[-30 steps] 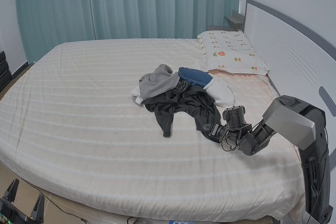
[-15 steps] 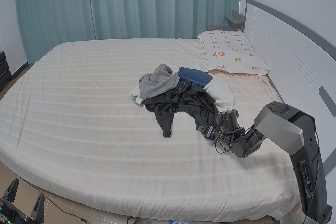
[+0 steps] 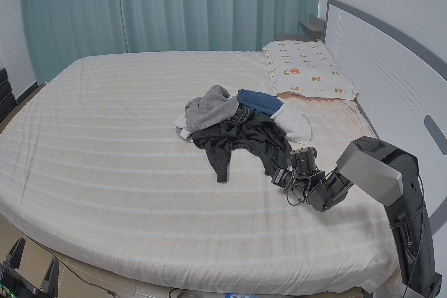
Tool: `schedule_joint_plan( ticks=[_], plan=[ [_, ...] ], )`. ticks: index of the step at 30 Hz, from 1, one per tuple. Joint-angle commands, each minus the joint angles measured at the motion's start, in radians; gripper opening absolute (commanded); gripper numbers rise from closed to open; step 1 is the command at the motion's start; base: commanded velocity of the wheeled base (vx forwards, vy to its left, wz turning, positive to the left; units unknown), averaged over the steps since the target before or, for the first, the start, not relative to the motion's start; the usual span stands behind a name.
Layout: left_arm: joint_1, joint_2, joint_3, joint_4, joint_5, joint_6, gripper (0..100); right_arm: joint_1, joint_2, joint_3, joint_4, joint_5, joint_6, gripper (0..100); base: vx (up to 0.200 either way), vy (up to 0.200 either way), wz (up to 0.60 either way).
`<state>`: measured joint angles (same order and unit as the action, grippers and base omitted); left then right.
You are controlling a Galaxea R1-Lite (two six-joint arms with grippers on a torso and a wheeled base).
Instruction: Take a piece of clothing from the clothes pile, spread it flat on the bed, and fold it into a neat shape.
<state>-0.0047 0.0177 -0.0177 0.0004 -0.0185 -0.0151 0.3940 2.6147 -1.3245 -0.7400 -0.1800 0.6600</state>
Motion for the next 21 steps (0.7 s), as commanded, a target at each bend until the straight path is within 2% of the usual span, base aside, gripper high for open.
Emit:
schedule_joint_plan(
  ticks=[1, 6, 8, 9, 11, 15, 16, 17, 21],
  plan=[
    [0.000, -0.012, 0.018, 0.000, 0.000, 0.000, 100, 0.005, -0.113, 0.122, -0.076, 0.014, 0.058, 0, 0.000, 0.000, 0.00],
    [0.000, -0.012, 0.018, 0.000, 0.000, 0.001, 100, 0.014, -0.269, 0.337, -0.197, 0.050, 0.105, 0, 0.000, 0.000, 0.00],
    [0.000, -0.012, 0.018, 0.000, 0.002, 0.001, 100, 0.017, -0.370, 0.496, -0.303, 0.083, 0.135, 0, 0.000, 0.000, 0.00],
    [0.000, -0.012, 0.018, 0.000, 0.002, 0.001, 100, 0.017, -0.370, 0.496, -0.303, 0.083, 0.135, 0, 0.000, 0.000, 0.00],
    [0.000, -0.012, 0.018, -0.002, 0.005, 0.009, 100, 0.040, -0.509, 0.726, -0.421, 0.122, 0.139, 0, 0.000, 0.000, 0.00],
    [0.000, -0.012, 0.018, -0.002, 0.003, 0.007, 100, 0.083, -0.690, 0.993, -0.572, 0.195, 0.145, 0, 0.000, 0.000, 0.00],
    [0.000, -0.012, 0.018, -0.002, 0.003, 0.007, 100, 0.086, -0.697, 1.002, -0.576, 0.197, 0.145, 0, 0.000, 0.000, 0.00],
    [0.000, -0.015, 0.018, -0.005, -0.006, 0.015, 100, 0.103, -0.774, 1.093, -0.624, 0.228, 0.144, 0, 0.000, 0.000, 0.00],
    [0.000, -0.018, 0.018, -0.007, -0.018, 0.058, 100, 0.120, -0.892, 1.202, -0.674, 0.313, 0.144, 0, 0.000, 0.000, 0.00]
  ],
)
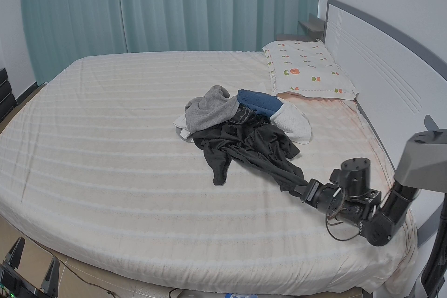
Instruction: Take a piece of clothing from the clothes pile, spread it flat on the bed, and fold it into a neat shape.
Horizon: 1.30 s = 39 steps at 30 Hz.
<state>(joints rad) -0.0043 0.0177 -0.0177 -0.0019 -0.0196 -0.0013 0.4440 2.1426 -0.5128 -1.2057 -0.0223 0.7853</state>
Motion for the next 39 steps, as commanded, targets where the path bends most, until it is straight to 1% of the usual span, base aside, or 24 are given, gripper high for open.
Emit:
schedule_joint_plan(
  ticks=[1, 9, 10, 11, 12, 13, 15, 17, 18, 20, 22, 24, 25, 26, 27, 28, 30, 31, 32, 34, 35, 36, 37, 39],
  plan=[
    [0.000, -0.018, 0.018, -0.006, -0.020, 0.070, 100, 0.070, -0.437, 0.410, -0.210, 0.177, 0.011, 0, 0.000, 0.000, 0.00],
    [0.000, -0.018, 0.018, -0.015, -0.017, 0.055, 100, 0.084, -0.469, 0.418, -0.213, 0.180, 0.005, 0, 0.000, 0.000, 0.00],
    [-0.002, 0.025, -0.146, -0.128, -0.010, -0.091, 100, 0.084, -0.472, 0.419, -0.213, 0.180, -0.006, 0, 0.000, 0.000, 0.00],
    [-0.002, 0.088, -0.228, -0.145, -0.033, -0.143, 100, 0.085, -0.472, 0.416, -0.213, 0.180, -0.014, 0, 0.000, 0.000, 0.00],
    [-0.002, 0.100, -0.239, -0.145, -0.034, -0.148, 100, 0.085, -0.472, 0.416, -0.213, 0.182, -0.015, 0, 0.000, 0.000, 0.00],
    [-0.002, 0.243, -0.318, -0.125, -0.053, -0.157, 100, 0.090, -0.471, 0.412, -0.213, 0.182, -0.021, 0, 0.000, 0.000, 0.00],
    [-0.008, 0.369, -0.372, -0.121, -0.076, -0.151, 100, 0.105, -0.478, 0.412, -0.215, 0.180, -0.023, 0, 0.000, 0.000, 0.00],
    [-0.016, 0.441, -0.374, -0.127, -0.102, -0.135, 100, 0.113, -0.489, 0.413, -0.215, 0.182, -0.023, 0, 0.000, 0.000, 0.00],
    [-0.019, 0.516, -0.369, -0.125, -0.131, -0.083, 100, 0.122, -0.492, 0.415, -0.215, 0.180, -0.023, 0, 0.000, 0.000, 0.00],
    [-0.020, 0.625, -0.370, -0.127, -0.138, 0.023, 100, 0.130, -0.487, 0.416, -0.215, 0.180, -0.023, 0, 0.000, 0.000, 0.00],
    [-0.022, 0.714, -0.384, -0.136, -0.140, 0.099, 100, 0.131, -0.481, 0.415, -0.215, 0.180, -0.023, 0, 0.000, 0.000, 0.00],
    [-0.043, 0.797, -0.390, -0.164, -0.151, 0.141, 100, 0.134, -0.478, 0.415, -0.213, 0.183, -0.024, 0, 0.000, 0.000, 0.00],
    [-0.065, 0.823, -0.389, -0.173, -0.152, 0.142, 100, 0.136, -0.478, 0.413, -0.213, 0.185, -0.024, 0, 0.000, 0.000, 0.00],
    [-0.065, 0.823, -0.389, -0.173, -0.152, 0.142, 100, 0.136, -0.478, 0.413, -0.213, 0.185, -0.024, 0, 0.000, 0.000, 0.00],
    [-0.145, 0.897, -0.378, -0.182, -0.148, 0.129, 100, 0.139, -0.472, 0.413, -0.213, 0.183, -0.023, 0, 0.000, 0.000, 0.00],
    [-0.180, 0.921, -0.374, -0.182, -0.145, 0.115, 100, 0.139, -0.472, 0.412, -0.213, 0.186, -0.023, 0, 0.000, 0.000, 0.00],
    [-0.241, 0.964, -0.366, -0.184, -0.145, 0.067, 100, 0.140, -0.464, 0.408, -0.213, 0.190, -0.024, 0, 0.000, 0.000, 0.00],
    [-0.247, 0.967, -0.366, -0.184, -0.145, 0.063, 100, 0.140, -0.464, 0.408, -0.213, 0.190, -0.024, 0, 0.000, 0.000, 0.00],
    [-0.307, 1.027, -0.367, -0.188, -0.140, 0.015, 100, 0.142, -0.440, 0.387, -0.209, 0.179, -0.032, 0, 0.000, 0.000, 0.00],
    [-0.362, 1.111, -0.369, -0.208, -0.123, -0.023, 100, 0.147, -0.421, 0.362, -0.204, 0.174, -0.063, 0, 0.000, 0.000, 0.00],
    [-0.382, 1.145, -0.367, -0.225, -0.111, -0.032, 100, 0.148, -0.418, 0.358, -0.202, 0.171, -0.078, 0, 0.000, 0.000, 0.00],
    [-0.382, 1.145, -0.367, -0.225, -0.111, -0.032, 100, 0.148, -0.418, 0.358, -0.202, 0.171, -0.078, 0, 0.000, 0.000, 0.00],
    [-0.433, 1.226, -0.363, -0.268, -0.086, -0.051, 100, 0.170, -0.423, 0.350, -0.202, 0.154, -0.117, 0, 0.000, 0.000, 0.00],
    [-0.479, 1.288, -0.366, -0.305, -0.076, -0.086, 100, 0.205, -0.435, 0.339, -0.202, 0.124, -0.129, 0, 0.000, 0.000, 0.00]
  ],
)
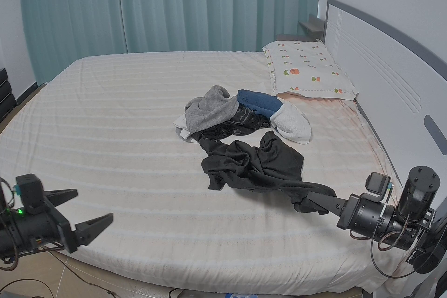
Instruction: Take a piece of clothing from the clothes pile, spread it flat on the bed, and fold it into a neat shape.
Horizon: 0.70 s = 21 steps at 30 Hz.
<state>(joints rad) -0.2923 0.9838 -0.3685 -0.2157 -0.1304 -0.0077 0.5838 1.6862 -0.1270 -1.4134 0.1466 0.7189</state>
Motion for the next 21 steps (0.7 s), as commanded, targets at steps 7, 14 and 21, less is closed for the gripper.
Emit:
schedule_joint_plan(
  ticks=[7, 14, 21],
  plan=[
    [-0.275, 0.590, -0.064, -0.267, 0.103, -0.166, 100, 0.093, -0.014, -0.178, 0.036, -0.148, -0.092, 0, 0.000, 0.000, 0.00],
    [-0.318, 0.832, -0.115, -0.533, 0.140, -0.167, 100, 0.097, -0.072, -0.207, 0.117, -0.167, -0.105, 0, 0.000, 0.000, 0.00],
    [-0.330, 1.030, -0.244, -0.686, 0.204, -0.201, 100, 0.131, -0.114, -0.181, 0.126, -0.165, -0.107, 0, 0.000, 0.000, 0.00]
  ],
)
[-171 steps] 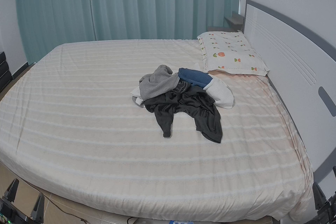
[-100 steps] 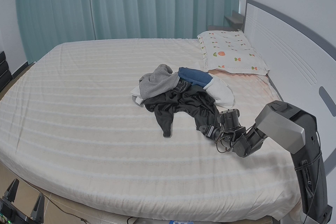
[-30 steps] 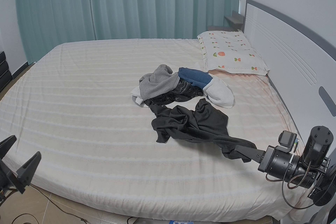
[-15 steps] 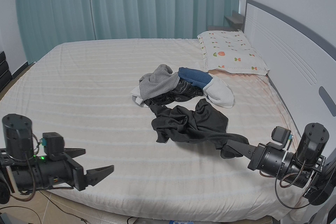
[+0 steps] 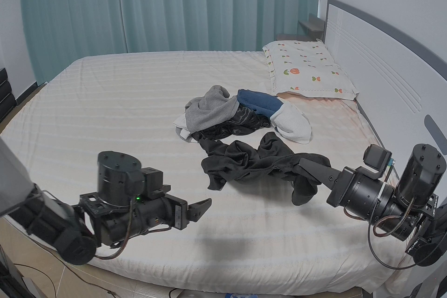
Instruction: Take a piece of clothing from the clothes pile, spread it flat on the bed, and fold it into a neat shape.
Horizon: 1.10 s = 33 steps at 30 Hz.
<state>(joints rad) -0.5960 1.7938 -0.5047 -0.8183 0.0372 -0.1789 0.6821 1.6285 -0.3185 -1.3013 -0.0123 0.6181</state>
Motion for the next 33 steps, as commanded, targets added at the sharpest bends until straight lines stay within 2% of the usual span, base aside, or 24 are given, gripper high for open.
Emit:
schedule_joint_plan(
  ticks=[1, 5, 10, 12, 13, 17, 20, 25, 29, 33],
  plan=[
    [-0.027, 0.222, -0.110, -0.085, 0.036, -0.031, 100, 0.033, -0.056, 0.012, 0.014, -0.006, -0.006, 0, 0.000, 0.000, 0.00],
    [-0.036, 0.315, -0.190, -0.101, 0.043, -0.040, 100, 0.056, -0.047, -0.002, 0.011, -0.001, -0.006, 0, 0.000, 0.000, 0.00],
    [-0.036, 0.397, -0.290, -0.133, 0.093, -0.067, 100, 0.082, -0.050, -0.020, 0.011, 0.003, -0.008, 0, 0.000, 0.000, 0.00],
    [-0.036, 0.400, -0.293, -0.133, 0.095, -0.068, 100, 0.083, -0.050, -0.020, 0.011, 0.002, -0.008, 0, 0.000, 0.000, 0.00],
    [-0.033, 0.449, -0.362, -0.133, 0.115, -0.090, 100, 0.103, -0.055, -0.022, 0.002, 0.002, -0.009, 0, 0.000, 0.000, 0.00],
    [-0.033, 0.516, -0.460, -0.133, 0.139, -0.155, 100, 0.122, -0.067, -0.031, -0.006, -0.005, -0.015, 0, 0.000, 0.000, 0.00],
    [-0.027, 0.570, -0.526, -0.133, 0.156, -0.163, 100, 0.120, -0.076, -0.036, -0.027, 0.000, -0.017, 0, 0.000, 0.000, 0.00],
    [-0.013, 0.653, -0.635, -0.133, 0.210, -0.191, 100, 0.094, -0.084, -0.040, -0.070, 0.017, -0.015, 0, 0.000, 0.000, 0.00],
    [0.007, 0.748, -0.752, -0.131, 0.259, -0.225, 100, 0.007, -0.090, -0.096, -0.075, 0.071, -0.012, 0, 0.000, 0.000, 0.00],
    [0.031, 0.799, -0.787, -0.131, 0.277, -0.225, 100, -0.052, -0.090, -0.140, -0.067, 0.092, -0.009, 0, 0.000, 0.000, 0.00]
  ],
)
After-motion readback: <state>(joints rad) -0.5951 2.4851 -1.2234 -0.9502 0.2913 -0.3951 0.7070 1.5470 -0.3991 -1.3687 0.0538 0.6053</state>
